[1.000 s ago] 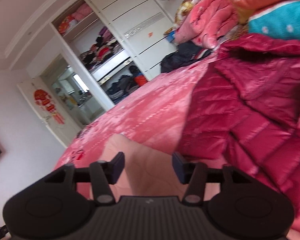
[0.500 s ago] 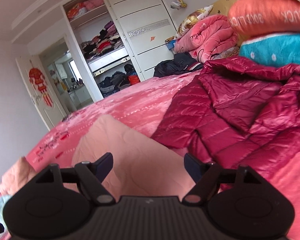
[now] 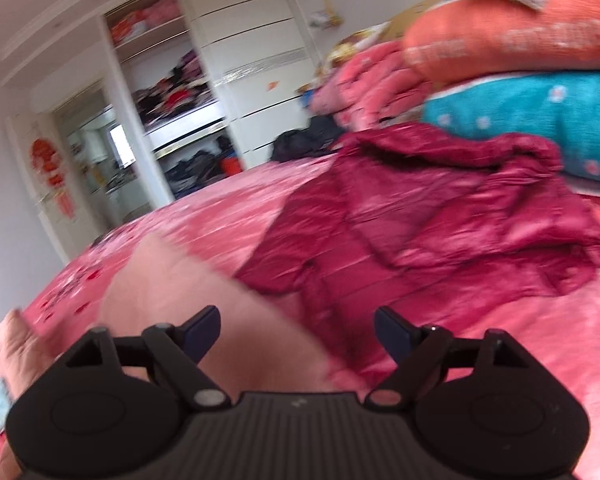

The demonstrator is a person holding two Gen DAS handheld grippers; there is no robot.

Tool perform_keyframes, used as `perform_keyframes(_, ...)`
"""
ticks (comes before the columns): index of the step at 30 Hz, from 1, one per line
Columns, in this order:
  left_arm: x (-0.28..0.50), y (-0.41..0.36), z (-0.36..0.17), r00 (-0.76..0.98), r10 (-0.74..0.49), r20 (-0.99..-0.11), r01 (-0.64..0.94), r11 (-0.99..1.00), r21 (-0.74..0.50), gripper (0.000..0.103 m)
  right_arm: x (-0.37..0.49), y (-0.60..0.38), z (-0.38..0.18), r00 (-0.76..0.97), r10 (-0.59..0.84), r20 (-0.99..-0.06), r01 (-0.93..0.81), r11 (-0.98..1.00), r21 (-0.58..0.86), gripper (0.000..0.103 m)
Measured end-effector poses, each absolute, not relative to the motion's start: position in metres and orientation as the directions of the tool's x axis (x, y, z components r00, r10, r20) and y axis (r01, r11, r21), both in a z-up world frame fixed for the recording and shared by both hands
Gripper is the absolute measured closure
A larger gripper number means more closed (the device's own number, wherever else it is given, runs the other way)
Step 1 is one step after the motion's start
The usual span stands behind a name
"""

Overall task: Fold large clothes
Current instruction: 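Grasp the dark red puffer jacket with the left gripper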

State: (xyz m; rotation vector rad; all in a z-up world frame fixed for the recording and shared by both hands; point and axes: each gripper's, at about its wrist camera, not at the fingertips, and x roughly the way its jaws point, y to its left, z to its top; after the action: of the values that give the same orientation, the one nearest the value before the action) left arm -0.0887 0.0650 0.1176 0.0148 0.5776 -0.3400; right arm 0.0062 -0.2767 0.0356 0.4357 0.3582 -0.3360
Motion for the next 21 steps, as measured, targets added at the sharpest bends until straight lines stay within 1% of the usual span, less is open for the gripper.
perform_keyframes(4, -0.078, 0.005, 0.126, 0.741, -0.42, -0.524, 0.475, 0.88, -0.034, 0.003, -0.013, -0.322, 0.034, 0.855, -0.358, -0.375, 0.497, 0.772, 0.397, 0.015)
perform_keyframes(6, -0.071, -0.031, 0.125, 0.705, -0.476, -0.527, 0.558, 0.83, -0.002, 0.003, -0.024, -0.346, 0.031, 0.83, -0.413, -0.375, 0.551, 0.714, 0.433, 0.015)
perform_keyframes(8, -0.063, -0.067, 0.119, 0.667, -0.517, -0.536, 0.628, 0.778, 0.031, 0.003, -0.037, -0.37, 0.026, 0.808, -0.459, -0.369, 0.589, 0.645, 0.487, 0.015)
perform_keyframes(10, -0.052, -0.105, 0.108, 0.61, -0.555, -0.565, 0.697, 0.716, 0.05, 0.003, -0.052, -0.391, 0.019, 0.781, -0.508, -0.362, 0.621, 0.576, 0.531, 0.015)
perform_keyframes(14, -0.031, -0.174, 0.077, 0.531, -0.555, -0.64, 0.772, 0.629, 0.094, 0.006, -0.073, -0.423, 0.005, 0.734, -0.566, -0.376, 0.659, 0.458, 0.597, 0.015)
perform_keyframes(18, -0.011, -0.23, 0.041, 0.502, -0.512, -0.697, 0.803, 0.576, 0.156, 0.008, -0.083, -0.444, -0.002, 0.718, -0.593, -0.365, 0.656, 0.401, 0.639, 0.015)
perform_keyframes(21, 0.004, -0.259, 0.016, 0.518, -0.462, -0.72, 0.805, 0.547, 0.229, 0.009, -0.086, -0.453, -0.003, 0.711, -0.612, -0.346, 0.65, 0.384, 0.656, 0.015)
